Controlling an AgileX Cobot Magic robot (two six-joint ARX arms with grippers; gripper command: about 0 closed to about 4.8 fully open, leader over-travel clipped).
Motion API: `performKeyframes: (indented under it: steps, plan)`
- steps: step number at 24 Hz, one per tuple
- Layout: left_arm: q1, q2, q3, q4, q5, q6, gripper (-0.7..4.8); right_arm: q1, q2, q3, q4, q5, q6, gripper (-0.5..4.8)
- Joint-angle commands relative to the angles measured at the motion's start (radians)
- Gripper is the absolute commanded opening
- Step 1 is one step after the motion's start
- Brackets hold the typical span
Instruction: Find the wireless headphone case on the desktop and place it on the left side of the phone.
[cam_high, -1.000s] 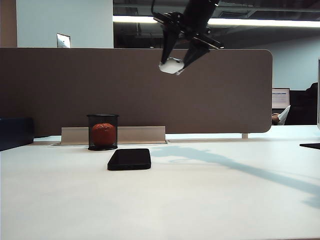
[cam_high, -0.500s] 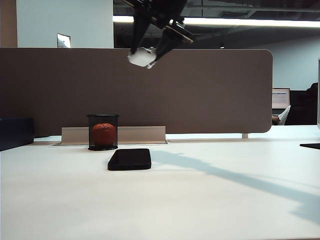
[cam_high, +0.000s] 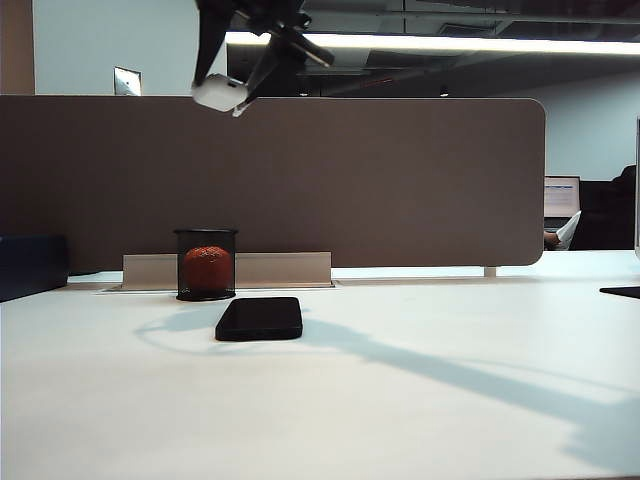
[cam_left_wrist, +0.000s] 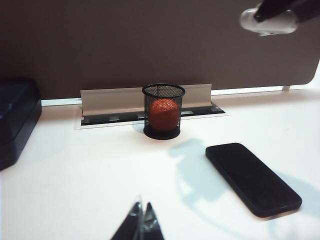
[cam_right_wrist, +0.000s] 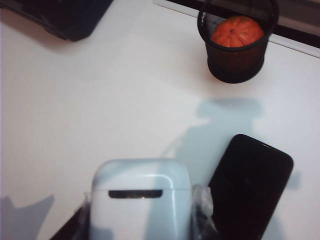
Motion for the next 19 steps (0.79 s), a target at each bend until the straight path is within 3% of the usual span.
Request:
performKeyframes:
  steps: [1,6,19]
  plan:
    - [0.002,0.001,0.003,0.013,0.001,-0.003,-0.05,0.013,-0.008,-0.038,0.066,-0.005,0.032,1.97]
    - [0.002,0.001,0.003,0.013,0.001,-0.003,-0.05,0.021,-0.008,-0.139,0.132,-0.005,0.056,1.97]
    - [0.002,0.0,0.003,0.013,0.002,-0.003,-0.05,0.045,-0.005,-0.532,0.552,0.024,0.106,1.97]
